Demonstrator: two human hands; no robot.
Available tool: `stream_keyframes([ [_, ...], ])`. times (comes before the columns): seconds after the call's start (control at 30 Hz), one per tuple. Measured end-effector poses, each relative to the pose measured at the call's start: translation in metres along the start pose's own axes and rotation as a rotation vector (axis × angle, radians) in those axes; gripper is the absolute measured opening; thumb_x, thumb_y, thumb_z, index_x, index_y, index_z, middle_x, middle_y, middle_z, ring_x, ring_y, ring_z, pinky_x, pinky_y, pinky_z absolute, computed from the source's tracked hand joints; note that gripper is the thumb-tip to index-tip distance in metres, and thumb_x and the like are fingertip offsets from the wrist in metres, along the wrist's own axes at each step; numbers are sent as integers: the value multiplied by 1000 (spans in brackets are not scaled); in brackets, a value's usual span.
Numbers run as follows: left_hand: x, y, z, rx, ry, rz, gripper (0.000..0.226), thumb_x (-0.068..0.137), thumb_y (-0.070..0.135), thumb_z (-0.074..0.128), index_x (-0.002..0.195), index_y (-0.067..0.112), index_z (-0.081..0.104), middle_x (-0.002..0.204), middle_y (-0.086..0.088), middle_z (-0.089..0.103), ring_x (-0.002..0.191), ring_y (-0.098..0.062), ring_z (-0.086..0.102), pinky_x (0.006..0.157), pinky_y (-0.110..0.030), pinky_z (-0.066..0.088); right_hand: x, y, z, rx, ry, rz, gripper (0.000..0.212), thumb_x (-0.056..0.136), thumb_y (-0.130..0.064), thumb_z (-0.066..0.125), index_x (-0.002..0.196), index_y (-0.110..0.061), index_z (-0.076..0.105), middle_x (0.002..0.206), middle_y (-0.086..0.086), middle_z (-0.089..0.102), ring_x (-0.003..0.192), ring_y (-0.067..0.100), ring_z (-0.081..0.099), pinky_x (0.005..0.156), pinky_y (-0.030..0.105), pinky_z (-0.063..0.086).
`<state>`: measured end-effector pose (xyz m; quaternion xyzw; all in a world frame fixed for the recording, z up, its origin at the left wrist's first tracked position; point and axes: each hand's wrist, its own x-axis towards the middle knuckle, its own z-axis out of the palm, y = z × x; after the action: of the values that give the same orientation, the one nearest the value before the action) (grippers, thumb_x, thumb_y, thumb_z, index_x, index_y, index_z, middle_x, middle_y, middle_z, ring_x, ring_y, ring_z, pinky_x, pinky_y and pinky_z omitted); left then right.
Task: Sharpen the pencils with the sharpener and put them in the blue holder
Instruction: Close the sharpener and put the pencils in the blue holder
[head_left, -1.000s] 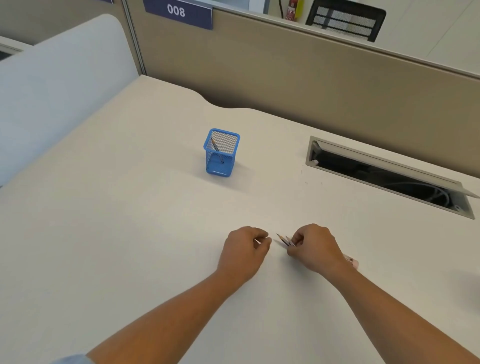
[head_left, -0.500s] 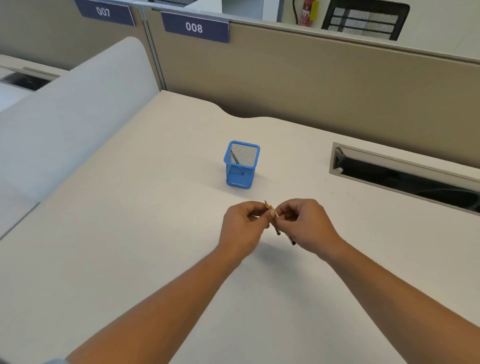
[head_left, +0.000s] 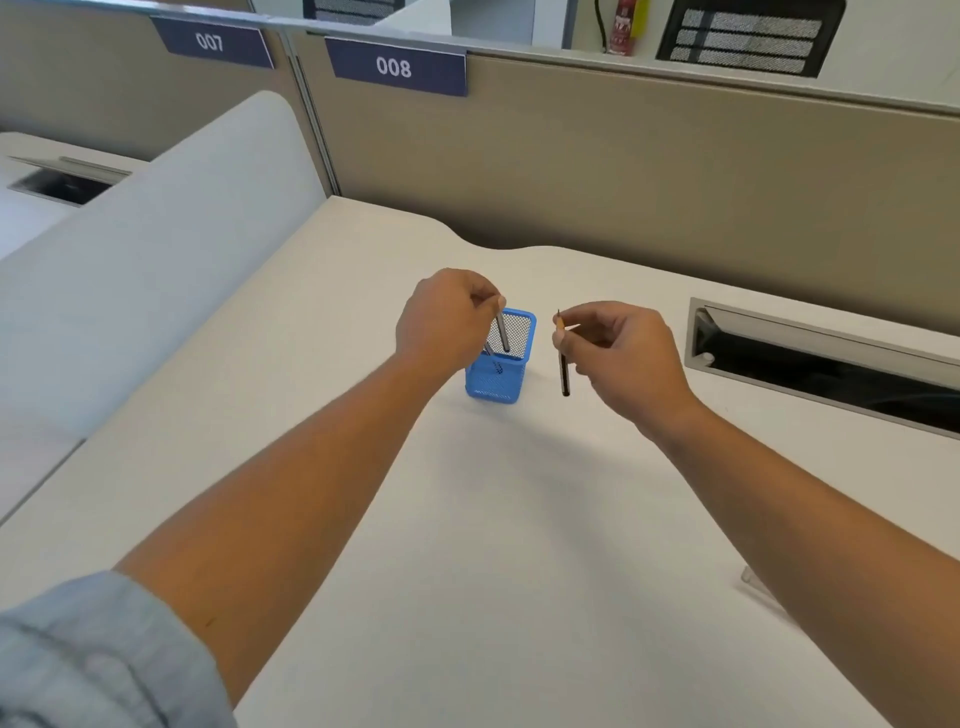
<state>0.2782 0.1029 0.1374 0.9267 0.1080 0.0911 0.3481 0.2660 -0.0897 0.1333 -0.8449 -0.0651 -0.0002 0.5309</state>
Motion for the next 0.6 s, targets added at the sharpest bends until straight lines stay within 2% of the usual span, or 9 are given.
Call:
stream_keyframes([
  [0.1,7,-1,10,42,-5,-40,11,92,36,63,89,31,72,95,6,74,65,-4,56,51,-24,44,10,-3,-1,29,42,-17,6,87,-20,73,92,-20,76,83,-3,76,80,15,73,78,41,62],
  [0.23,11,-6,21,138,-50,-101,15,91,37,64,91,27,74,102,1,75,78,-17,61,57,-29,50,26,-3,1,37,52,-18,3,87,-21,73,88,-20,76,86,-4,76,84,16,72,78,44,62],
  [0.4,9,-11,27,183,-135,-165,18,85,38,72,96,23,75,100,-4,72,85,-23,64,57,-30,46,41,0,13,2,15,-25,5,87,-19,72,91,-17,76,81,-5,74,77,11,70,68,29,58],
  [0.5,6,-15,25,94,-64,-164,14,84,32,74,95,22,74,100,-3,72,85,-21,64,59,-29,47,48,2,21,-26,-6,-36,6,87,-18,73,92,-16,76,80,-4,74,76,13,70,68,26,56],
  [0.6,3,-24,21,6,56,-143,12,85,26,74,97,24,72,89,6,71,77,-14,62,60,-23,44,53,3,29,-79,-25,-56,4,87,-18,73,90,-17,75,80,-3,74,80,15,72,72,28,59],
])
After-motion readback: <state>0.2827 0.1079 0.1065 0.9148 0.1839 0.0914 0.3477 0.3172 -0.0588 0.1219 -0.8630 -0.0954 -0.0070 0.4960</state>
